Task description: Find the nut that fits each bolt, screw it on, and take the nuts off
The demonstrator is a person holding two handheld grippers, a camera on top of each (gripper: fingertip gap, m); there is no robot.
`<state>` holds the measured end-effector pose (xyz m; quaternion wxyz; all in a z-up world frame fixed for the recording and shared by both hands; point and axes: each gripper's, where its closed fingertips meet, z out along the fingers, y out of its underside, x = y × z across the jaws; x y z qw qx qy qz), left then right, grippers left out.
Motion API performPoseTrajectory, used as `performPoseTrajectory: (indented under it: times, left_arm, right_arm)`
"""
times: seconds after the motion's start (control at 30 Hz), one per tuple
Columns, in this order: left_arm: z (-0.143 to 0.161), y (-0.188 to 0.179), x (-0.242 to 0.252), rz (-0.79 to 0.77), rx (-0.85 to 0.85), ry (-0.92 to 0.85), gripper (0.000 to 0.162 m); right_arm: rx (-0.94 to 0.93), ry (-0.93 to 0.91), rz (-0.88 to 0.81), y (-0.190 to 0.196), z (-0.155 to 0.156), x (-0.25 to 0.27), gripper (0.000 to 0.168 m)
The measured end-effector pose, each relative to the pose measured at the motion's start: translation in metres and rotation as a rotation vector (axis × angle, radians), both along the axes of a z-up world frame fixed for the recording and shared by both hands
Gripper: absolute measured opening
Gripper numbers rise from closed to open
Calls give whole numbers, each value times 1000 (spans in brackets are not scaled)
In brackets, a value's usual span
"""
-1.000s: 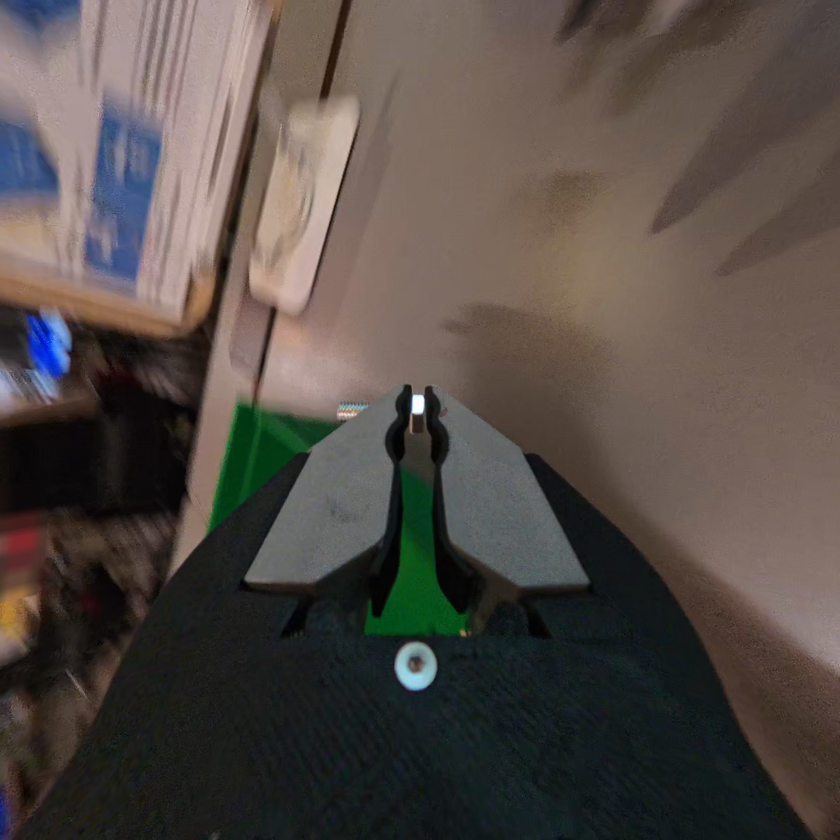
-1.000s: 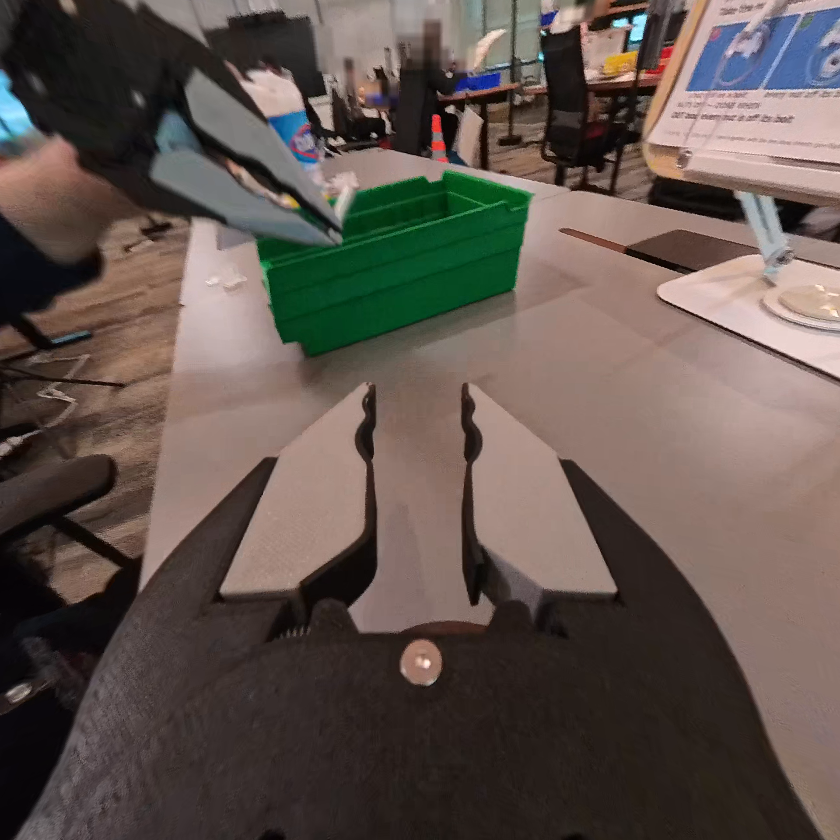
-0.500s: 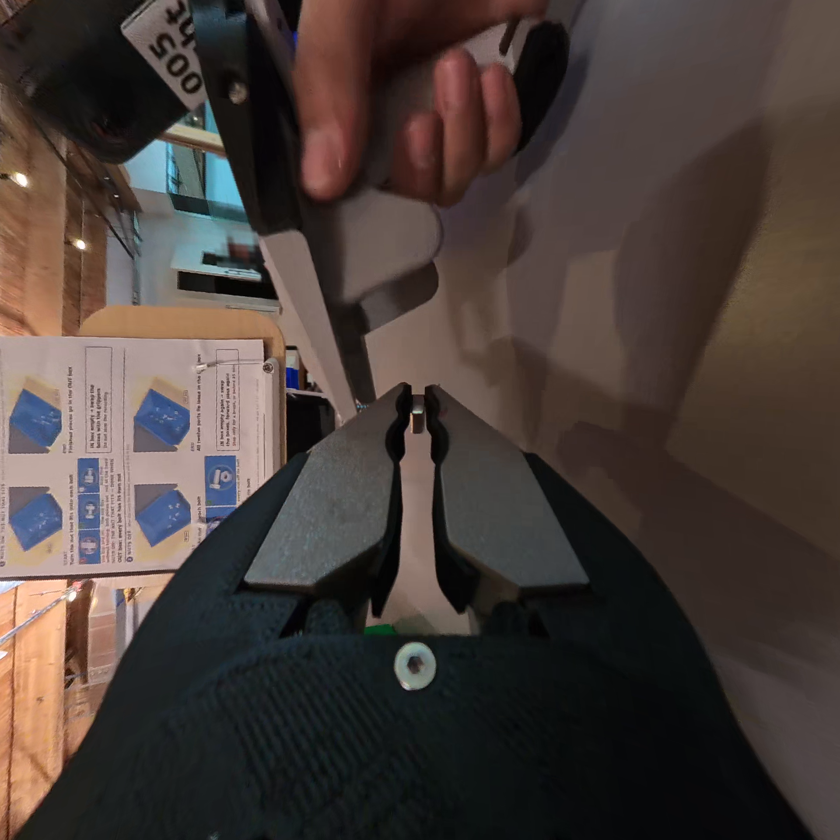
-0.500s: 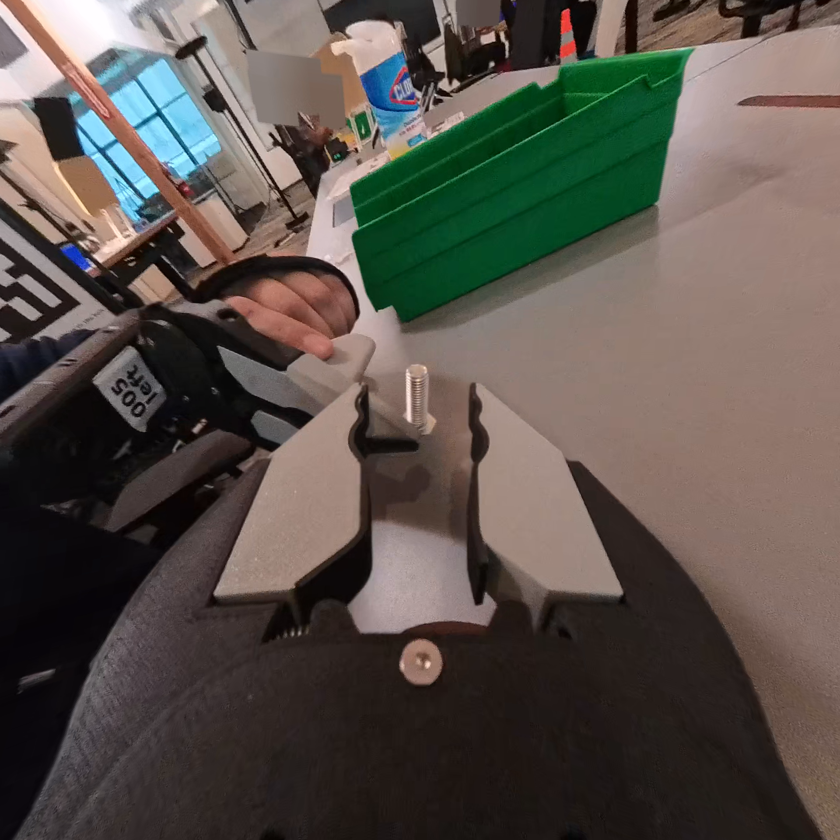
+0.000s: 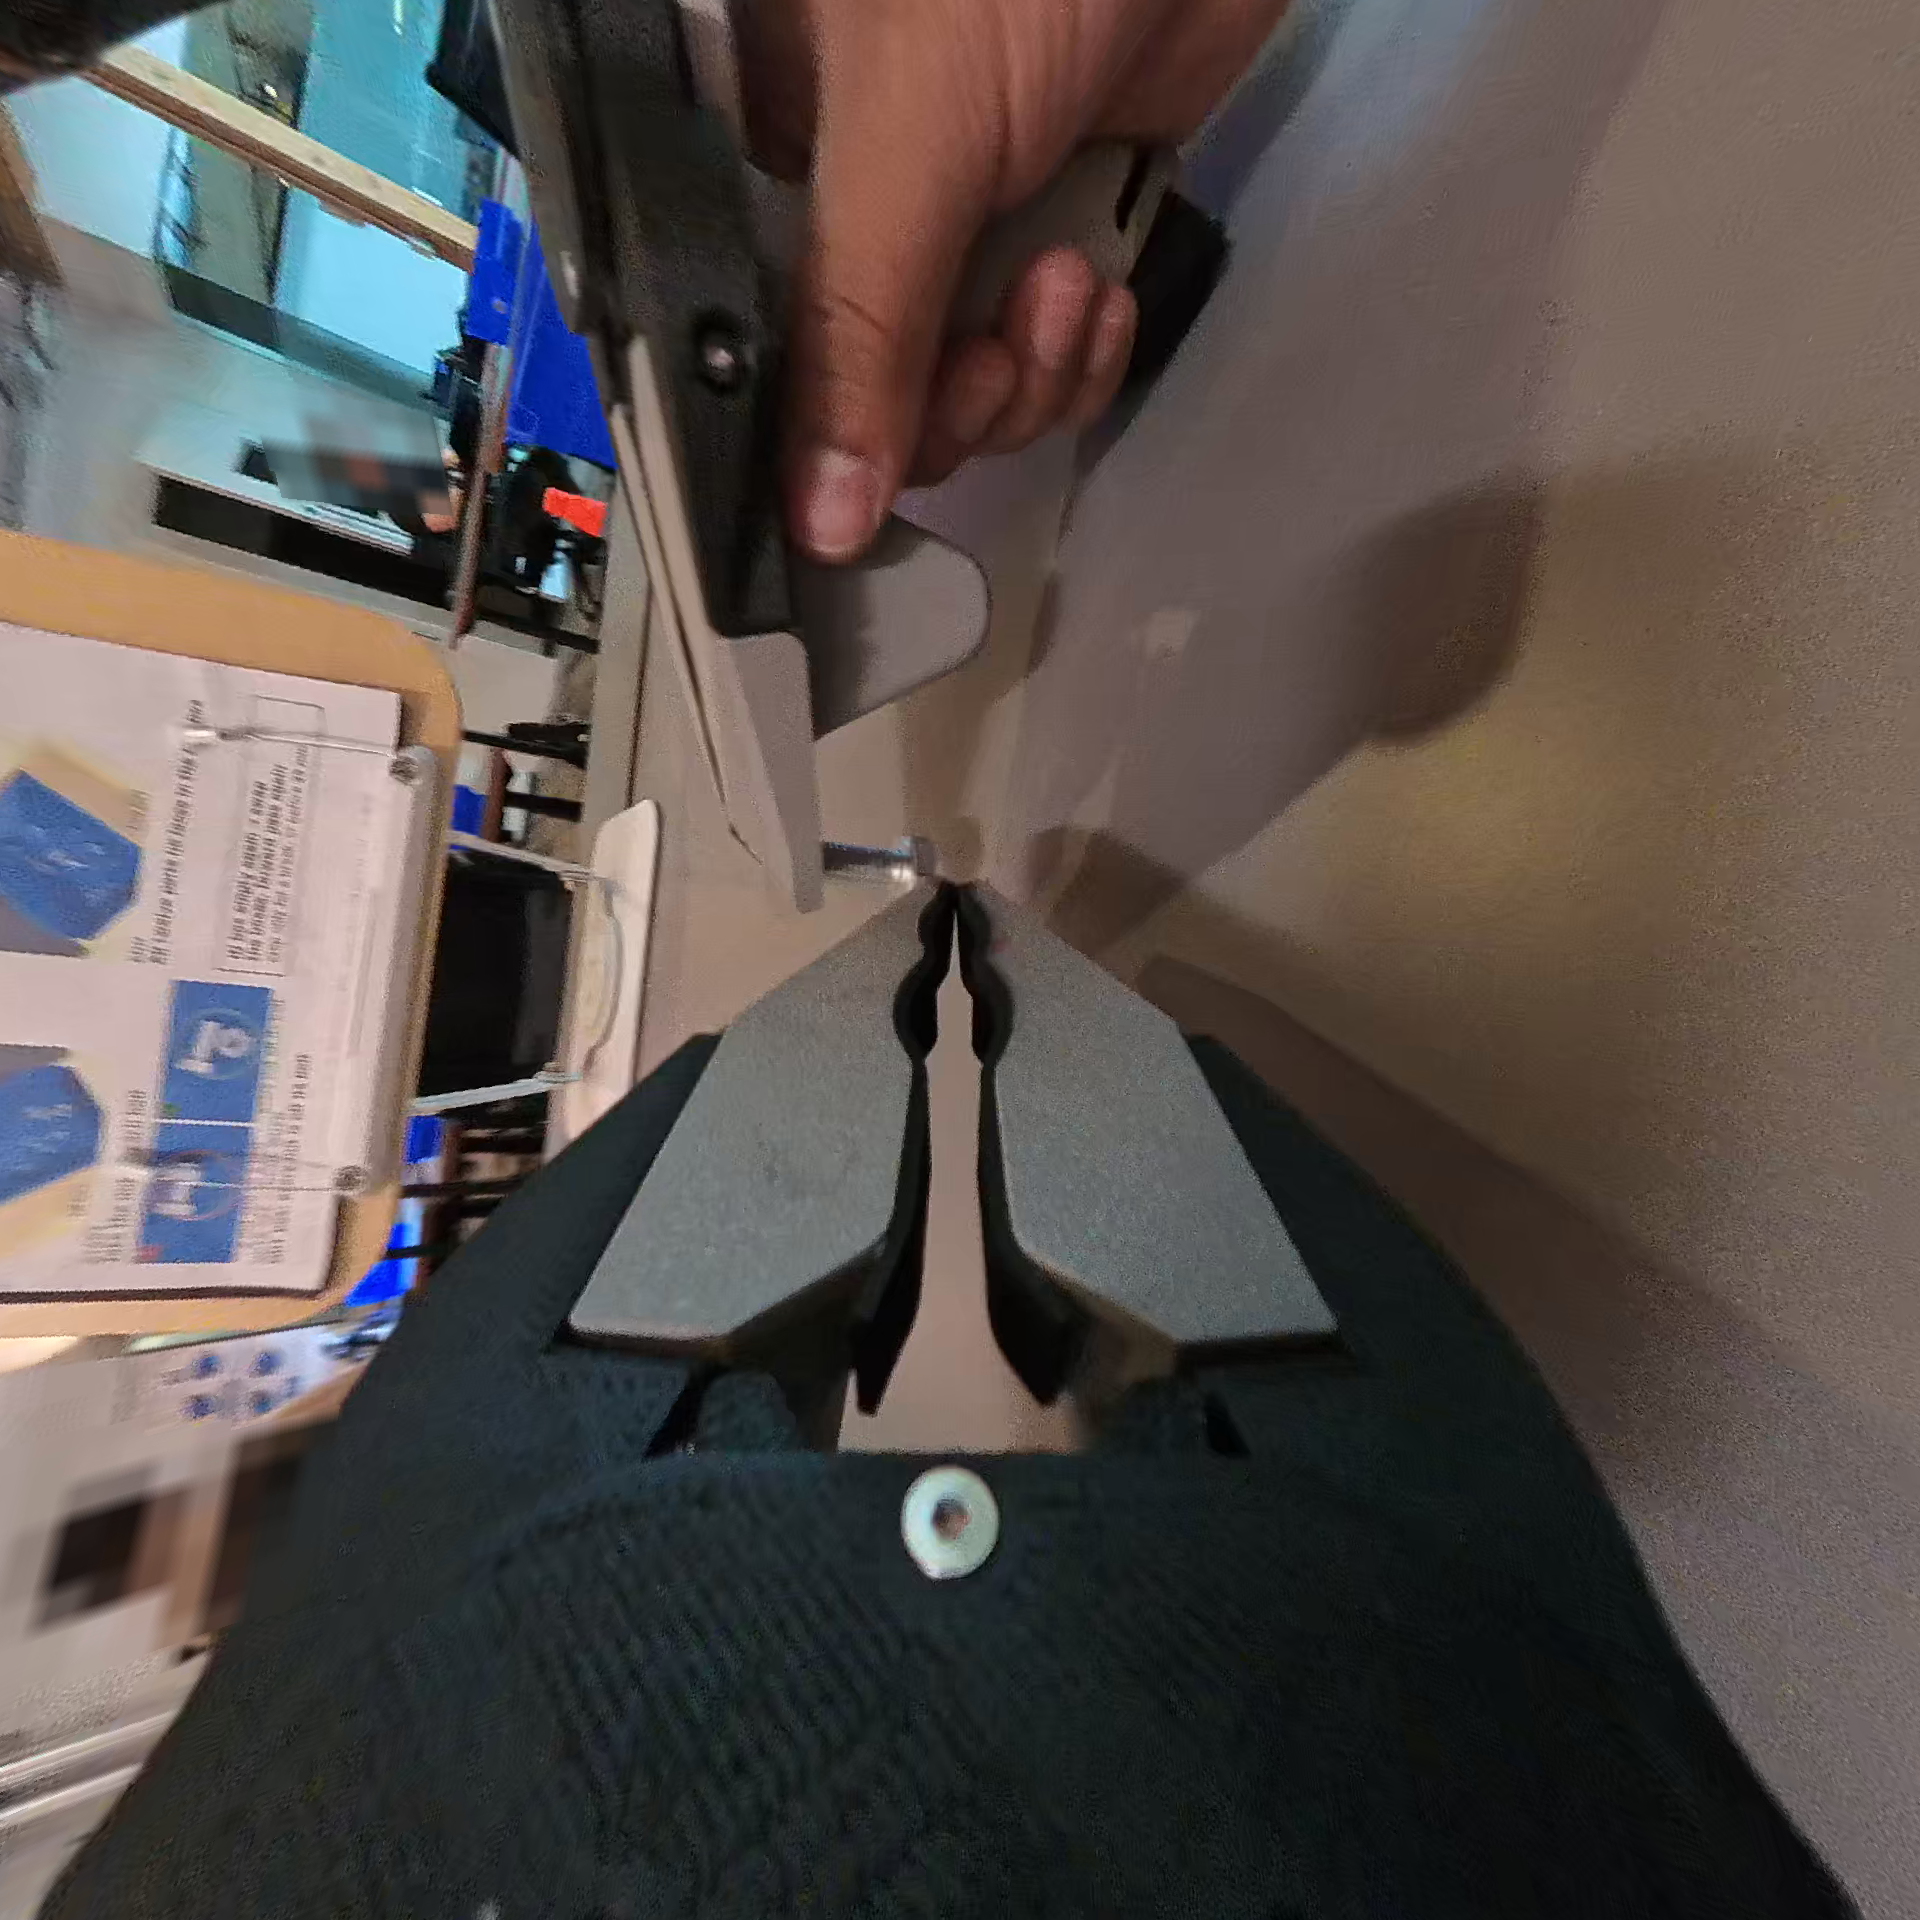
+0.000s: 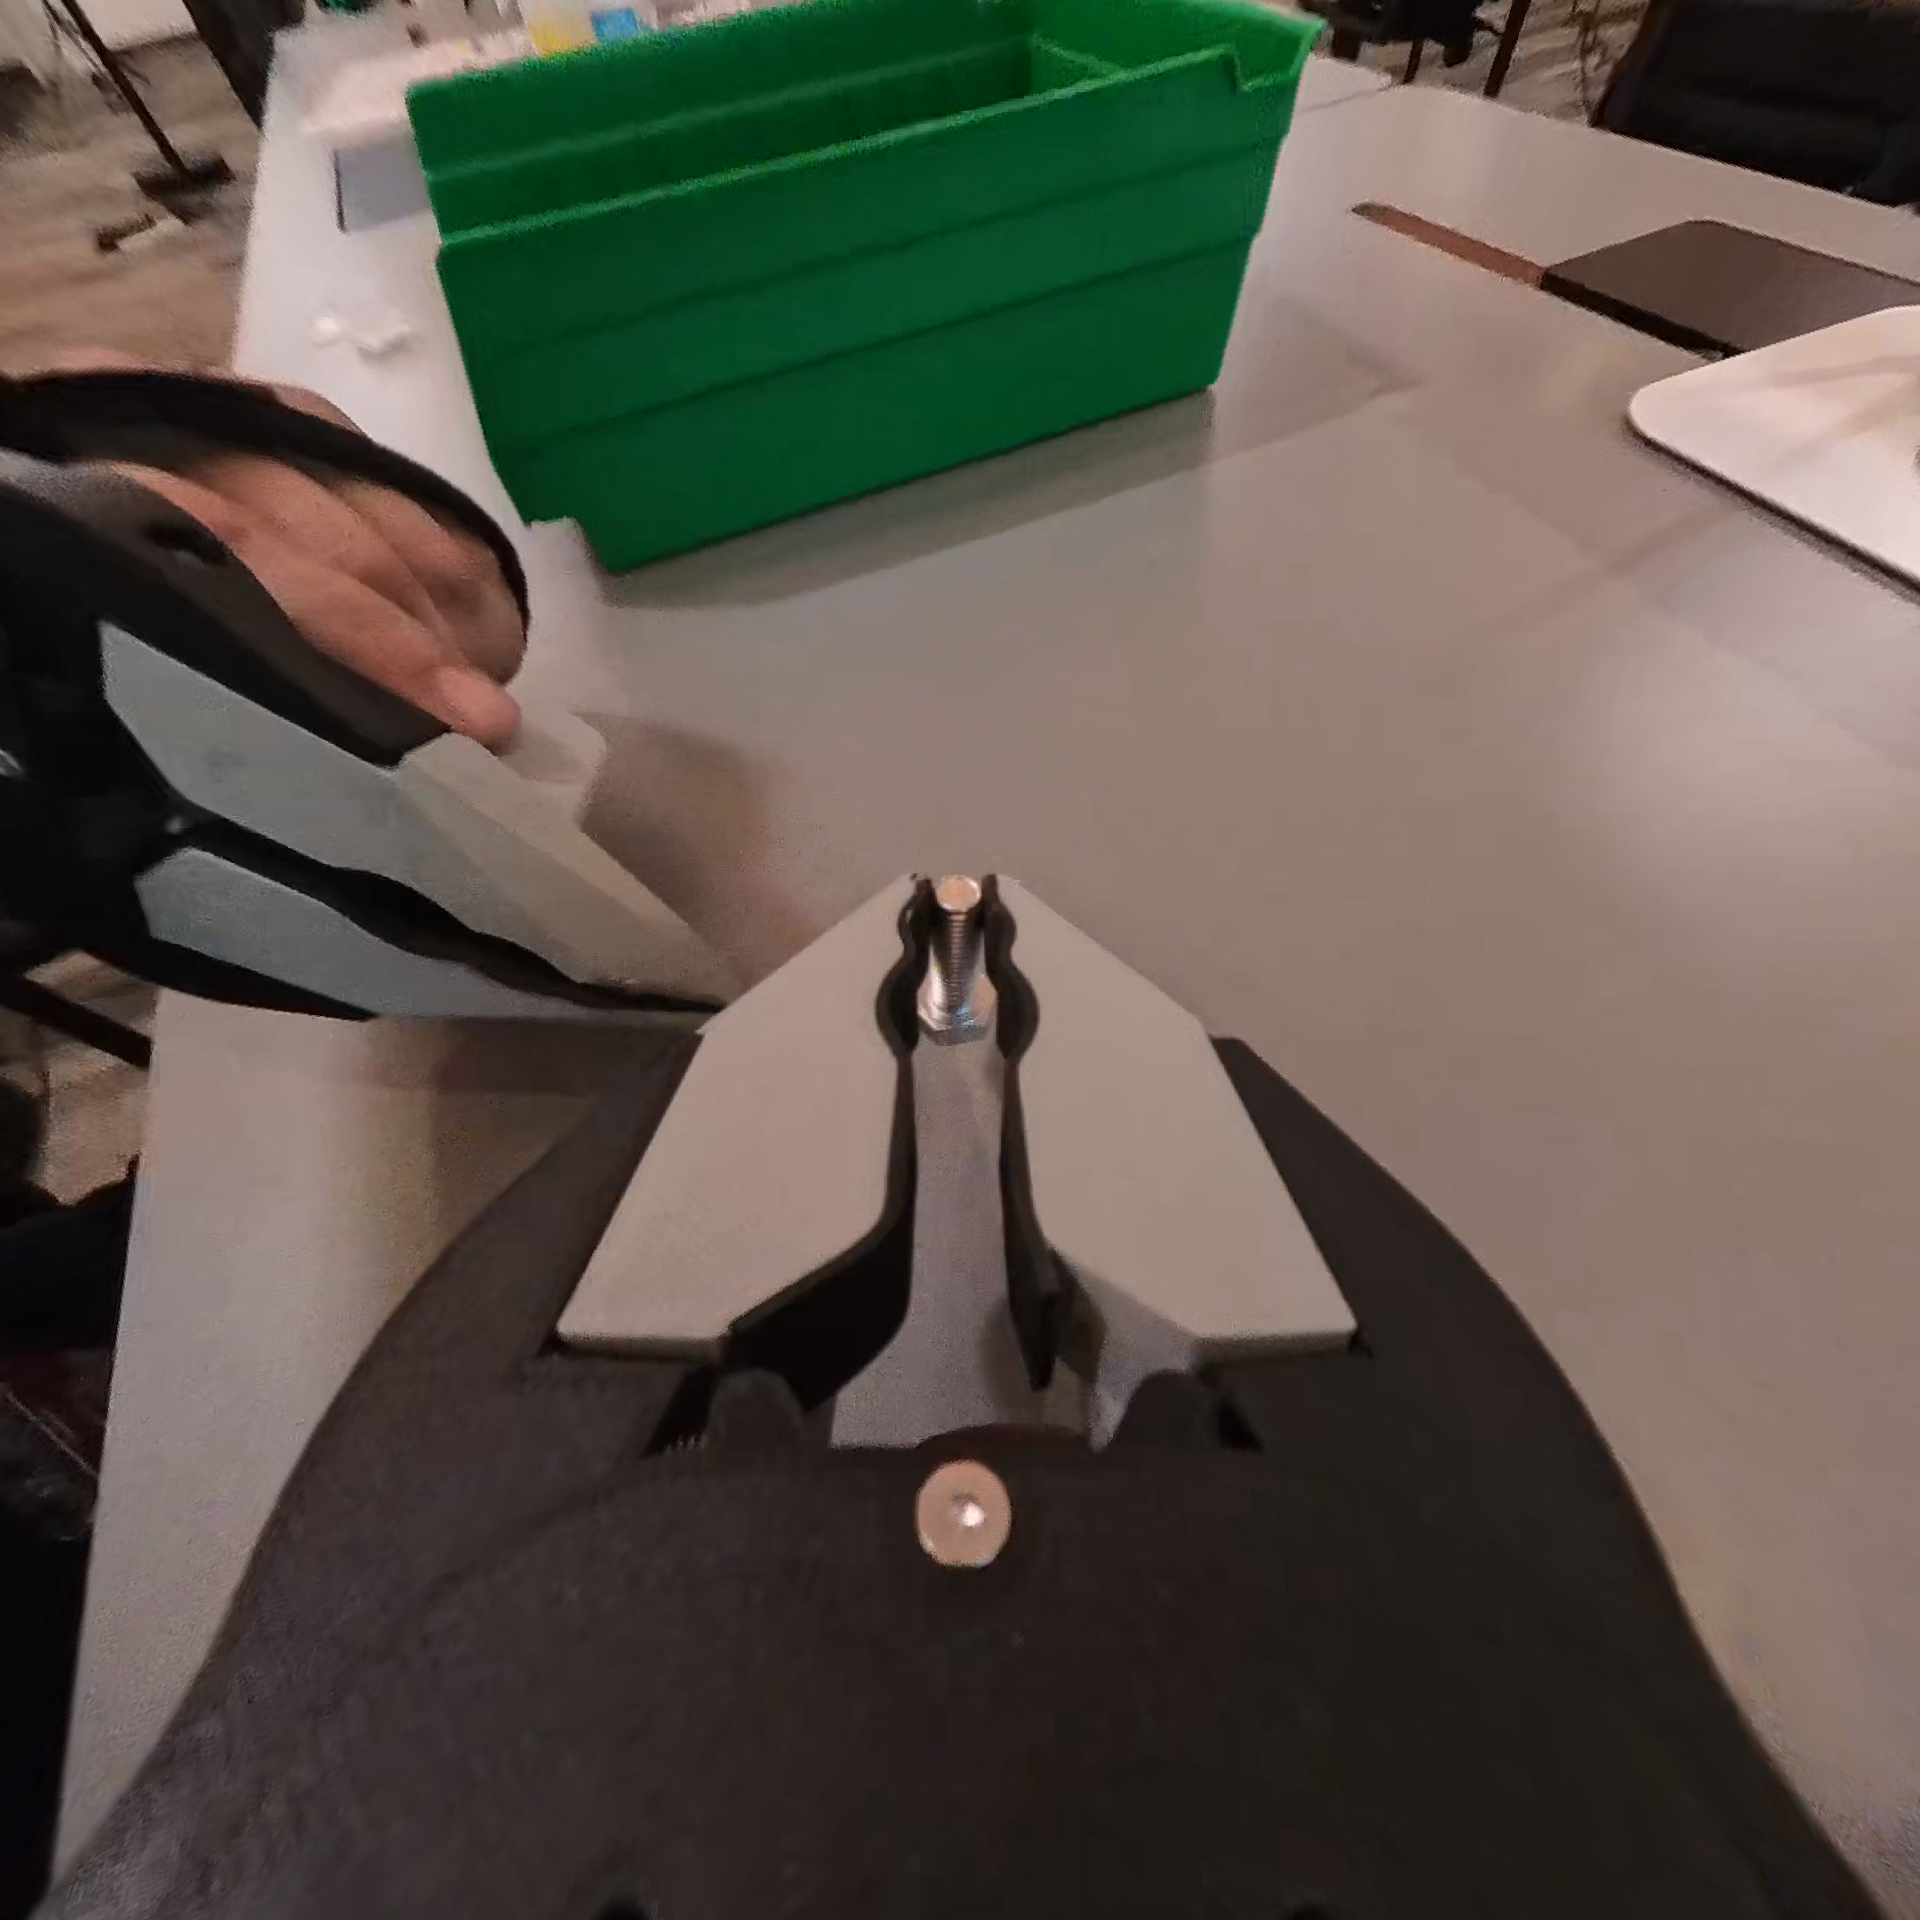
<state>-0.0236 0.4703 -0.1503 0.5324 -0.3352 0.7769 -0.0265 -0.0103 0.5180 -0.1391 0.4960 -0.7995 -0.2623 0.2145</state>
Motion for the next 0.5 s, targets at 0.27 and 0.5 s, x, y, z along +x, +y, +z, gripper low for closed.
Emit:
performPoseTrajectory:
  times: [0.27, 0.5]
  left_arm:
    - [4, 9, -9, 226, -683, -9, 19]
    - [47, 4, -30, 265, -913, -150, 28]
  right_arm:
    - [-56, -174, 27, -6, -23, -1, 7]
    - [-48, -123, 33, -7, -12, 2, 21]
